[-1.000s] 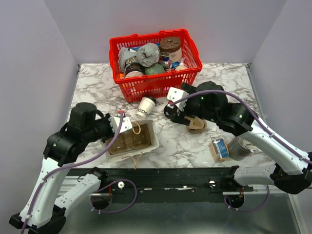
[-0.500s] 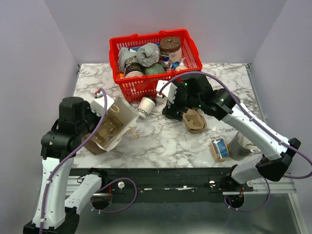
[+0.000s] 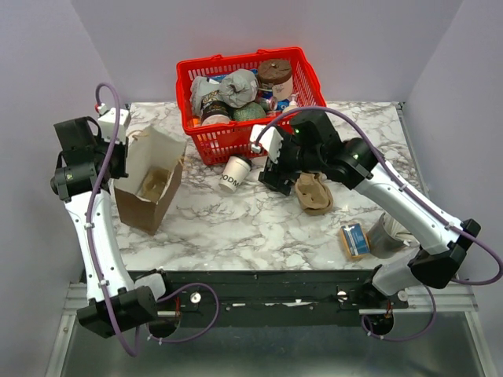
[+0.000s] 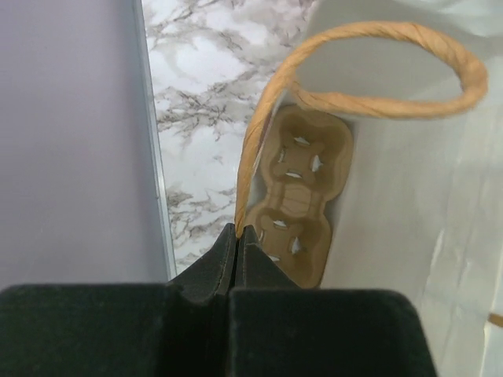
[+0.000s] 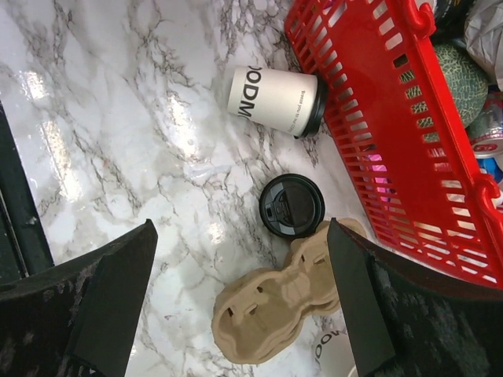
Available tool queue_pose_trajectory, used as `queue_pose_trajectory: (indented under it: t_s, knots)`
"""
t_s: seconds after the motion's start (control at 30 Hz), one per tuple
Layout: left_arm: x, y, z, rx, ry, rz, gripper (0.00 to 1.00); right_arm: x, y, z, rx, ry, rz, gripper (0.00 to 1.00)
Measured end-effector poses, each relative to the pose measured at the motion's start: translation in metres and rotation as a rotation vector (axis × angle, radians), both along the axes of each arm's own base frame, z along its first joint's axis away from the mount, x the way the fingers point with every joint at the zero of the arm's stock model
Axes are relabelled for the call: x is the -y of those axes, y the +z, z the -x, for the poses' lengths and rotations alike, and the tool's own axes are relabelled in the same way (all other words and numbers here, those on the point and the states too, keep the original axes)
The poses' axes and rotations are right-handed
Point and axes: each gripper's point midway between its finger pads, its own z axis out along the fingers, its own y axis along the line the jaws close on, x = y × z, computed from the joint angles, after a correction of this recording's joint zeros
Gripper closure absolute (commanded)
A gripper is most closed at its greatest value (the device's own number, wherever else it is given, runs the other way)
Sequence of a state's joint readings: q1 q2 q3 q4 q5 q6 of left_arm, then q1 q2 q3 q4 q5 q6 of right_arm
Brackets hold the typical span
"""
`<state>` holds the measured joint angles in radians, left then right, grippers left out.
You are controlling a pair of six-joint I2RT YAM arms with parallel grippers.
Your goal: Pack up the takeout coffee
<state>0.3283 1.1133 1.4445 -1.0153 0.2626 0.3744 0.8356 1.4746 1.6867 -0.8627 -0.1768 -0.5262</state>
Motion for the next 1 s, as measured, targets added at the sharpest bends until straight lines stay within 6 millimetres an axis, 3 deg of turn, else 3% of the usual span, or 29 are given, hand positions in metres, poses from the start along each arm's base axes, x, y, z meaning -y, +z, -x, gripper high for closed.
queue_pose_trajectory:
  t_s: [0.17,0.2,0.4,0.57,0.7,0.8,0.9,1.0]
  knots:
    - [-0.021,0.005,-0.015,0.055,0.066,0.055,0.96,-0.003,-0.004,0.001,-0.026,-0.001,-0.004,0.03]
    - [-0.025,0.005,-0.017,0.063,0.077,0.057,0.87,-0.004,-0.006,0.001,-0.033,-0.001,-0.003,0.03]
    - [-0.028,-0.013,-0.017,0.033,0.092,0.090,0.65,-0.012,-0.021,-0.004,-0.074,-0.001,0.017,0.03]
    - [-0.028,-0.018,-0.015,0.036,0.099,0.093,0.63,-0.016,-0.025,-0.010,-0.097,-0.010,0.017,0.03]
    - [-0.031,-0.014,-0.012,0.050,0.117,0.074,0.34,-0.022,-0.026,-0.020,-0.123,-0.029,0.001,0.02]
    - [-0.039,-0.012,-0.010,0.053,0.146,0.058,0.21,-0.027,-0.028,-0.026,-0.145,-0.037,-0.008,0.02]
    - [-0.045,-0.005,-0.008,0.080,0.167,0.035,0.16,-0.031,-0.027,-0.029,-0.157,-0.040,-0.019,0.02]
    - [-0.044,0.017,-0.004,0.147,0.171,0.007,0.13,-0.034,-0.024,-0.029,-0.165,-0.039,-0.036,0.02]
